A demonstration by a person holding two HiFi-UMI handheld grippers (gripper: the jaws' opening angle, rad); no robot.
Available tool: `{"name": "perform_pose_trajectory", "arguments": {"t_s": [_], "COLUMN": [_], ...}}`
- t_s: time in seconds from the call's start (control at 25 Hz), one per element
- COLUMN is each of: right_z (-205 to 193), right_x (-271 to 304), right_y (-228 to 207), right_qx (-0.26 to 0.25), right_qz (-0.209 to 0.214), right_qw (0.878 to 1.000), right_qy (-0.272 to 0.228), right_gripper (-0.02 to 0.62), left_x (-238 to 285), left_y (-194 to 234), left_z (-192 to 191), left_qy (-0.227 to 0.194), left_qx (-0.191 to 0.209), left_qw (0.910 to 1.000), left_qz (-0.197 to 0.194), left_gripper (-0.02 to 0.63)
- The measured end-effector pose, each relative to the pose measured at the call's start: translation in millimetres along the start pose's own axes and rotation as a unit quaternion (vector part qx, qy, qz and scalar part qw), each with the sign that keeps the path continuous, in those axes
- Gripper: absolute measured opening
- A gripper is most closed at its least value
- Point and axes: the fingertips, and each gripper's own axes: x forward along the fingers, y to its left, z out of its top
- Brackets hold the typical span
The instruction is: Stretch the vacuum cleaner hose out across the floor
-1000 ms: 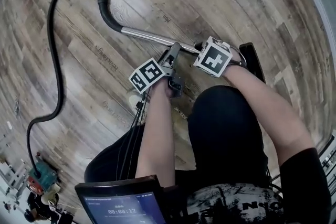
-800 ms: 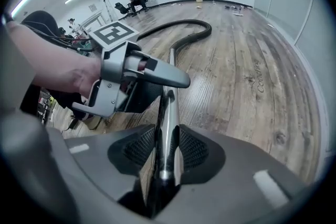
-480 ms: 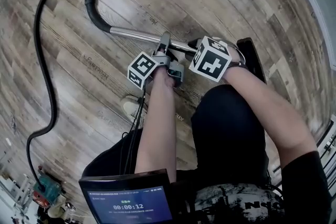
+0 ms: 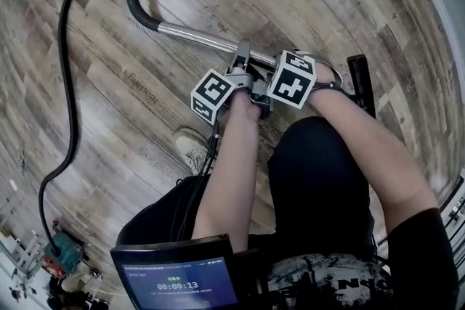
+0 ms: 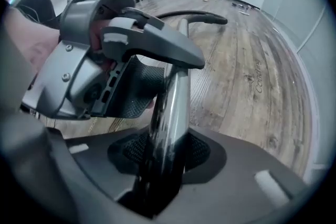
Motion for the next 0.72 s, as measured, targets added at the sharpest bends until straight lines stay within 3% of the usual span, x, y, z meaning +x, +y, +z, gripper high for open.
{"name": "perform_pose_trajectory", "arguments": {"t_s": [0.08, 0.16, 0.28, 0.32, 0.48, 0.56, 0.72], "right_z": [-1.5, -0.3, 0.6, -1.9, -6.9, -9.4, -9.5], "right_x": [-4.6, -9.5, -16.8, -18.4, -18.5, -15.4, -17.7], "right_y": [-2.3, 4.8, 23.0, 25.4, 22.8, 17.4, -7.6], "right_qx": [0.008, 0.011, 0.0, -0.01, -0.024, -0.034, -0.064], "right_qz": [0.0, 0.016, 0.051, 0.053, 0.045, 0.027, -0.053], "right_qw": [1.0, 1.0, 0.998, 0.998, 0.998, 0.999, 0.997], "right_qy": [-0.012, -0.025, -0.041, -0.041, -0.04, -0.026, -0.001], "right_gripper": [0.161, 0.161, 0.163, 0.163, 0.163, 0.164, 0.164], "left_x": [1.5, 1.0, 0.5, 2.3, 5.0, 4.1, 1.3], "left_y": [-7.7, -12.0, -14.0, -15.4, -23.6, -25.2, -43.9], "left_z": [-1.3, 15.8, 61.7, 68.1, 66.8, 65.9, 63.7], "left_qy": [0.02, 0.011, -0.039, -0.034, -0.016, -0.022, -0.044], "left_qx": [0.044, 0.073, 0.055, 0.06, 0.083, 0.083, 0.098], "left_qw": [0.9988, 0.9973, 0.9977, 0.9976, 0.9964, 0.9961, 0.9936], "left_qz": [-0.002, -0.003, -0.001, 0.0, 0.002, 0.019, 0.036], "left_gripper": [0.179, 0.187, 0.148, 0.109, 0.098, 0.093, 0.074]}}
